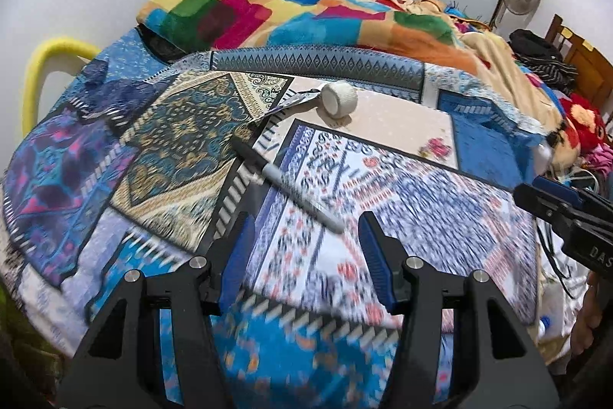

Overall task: Collect trash
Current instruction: 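Grasp the black marker with the left tool while the right tool grasps the pink hair clip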

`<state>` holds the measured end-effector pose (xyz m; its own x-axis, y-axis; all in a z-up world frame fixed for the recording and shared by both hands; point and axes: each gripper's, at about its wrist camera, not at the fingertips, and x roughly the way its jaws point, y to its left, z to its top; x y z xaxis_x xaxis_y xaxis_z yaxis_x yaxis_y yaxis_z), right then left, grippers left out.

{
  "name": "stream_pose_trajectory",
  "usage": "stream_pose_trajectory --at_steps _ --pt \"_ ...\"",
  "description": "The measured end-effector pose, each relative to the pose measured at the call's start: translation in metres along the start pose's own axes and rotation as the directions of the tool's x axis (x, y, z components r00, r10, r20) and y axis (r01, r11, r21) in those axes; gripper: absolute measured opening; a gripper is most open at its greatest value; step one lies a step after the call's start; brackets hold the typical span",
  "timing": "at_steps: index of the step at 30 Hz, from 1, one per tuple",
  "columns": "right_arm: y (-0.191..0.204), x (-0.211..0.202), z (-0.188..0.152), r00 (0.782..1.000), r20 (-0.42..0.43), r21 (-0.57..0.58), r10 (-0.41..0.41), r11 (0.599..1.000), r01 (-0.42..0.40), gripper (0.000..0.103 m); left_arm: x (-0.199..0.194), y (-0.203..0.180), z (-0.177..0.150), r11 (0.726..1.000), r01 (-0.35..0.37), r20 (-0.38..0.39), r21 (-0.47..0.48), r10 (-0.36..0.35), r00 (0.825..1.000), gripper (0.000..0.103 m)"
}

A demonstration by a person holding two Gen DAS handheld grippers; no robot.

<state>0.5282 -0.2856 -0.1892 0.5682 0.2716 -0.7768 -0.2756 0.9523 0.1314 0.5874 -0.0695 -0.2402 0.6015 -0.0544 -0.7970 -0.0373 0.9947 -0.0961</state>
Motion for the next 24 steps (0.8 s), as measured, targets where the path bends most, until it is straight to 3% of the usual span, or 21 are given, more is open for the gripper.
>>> stream_pose_trajectory --at_steps 5,10,13,16,18,22,24 --pt "-0.008 0.046 0.026 1.0 -0.015 0.02 0.004 1.0 -0.004 0.049 0.031 0.0 0.014 0.999 -0.027 0.048 -0.034 0.029 0.998 0.055" --pt "-0.012 0.076 0.046 1.0 0.0 0.045 -0.012 0.999 0.012 0.049 0.061 -0.006 0.022 0.995 -0.098 0.048 0.0 0.098 0.994 0.055" --pt "-0.01 0.094 0.049 0.999 -0.014 0.041 -0.038 0.998 0.039 0.049 0.068 -0.005 0.021 0.988 -0.157 0.06 -0.004 0.157 0.986 0.046" --pt "-0.009 0.105 0.046 0.999 -0.032 0.043 -0.018 0.999 0.019 0.042 0.074 0.001 0.019 0.988 -0.154 0.041 -0.032 0.155 0.987 0.035" --pt "-0.004 0.108 0.042 0.999 -0.032 0.012 -0.033 0.999 0.033 0.03 0.077 0.003 0.017 0.99 -0.132 0.034 -0.046 0.133 0.991 0.027" --pt "0.01 0.109 0.031 0.994 -0.014 -0.09 -0.11 0.99 0.109 0.018 0.075 0.001 0.016 0.994 -0.104 0.021 -0.039 0.105 0.994 0.01" --pt "0.011 0.107 0.029 0.994 -0.017 -0.104 -0.108 0.989 0.105 0.018 0.07 0.0 0.014 0.998 -0.063 0.015 -0.031 0.064 0.998 0.01"
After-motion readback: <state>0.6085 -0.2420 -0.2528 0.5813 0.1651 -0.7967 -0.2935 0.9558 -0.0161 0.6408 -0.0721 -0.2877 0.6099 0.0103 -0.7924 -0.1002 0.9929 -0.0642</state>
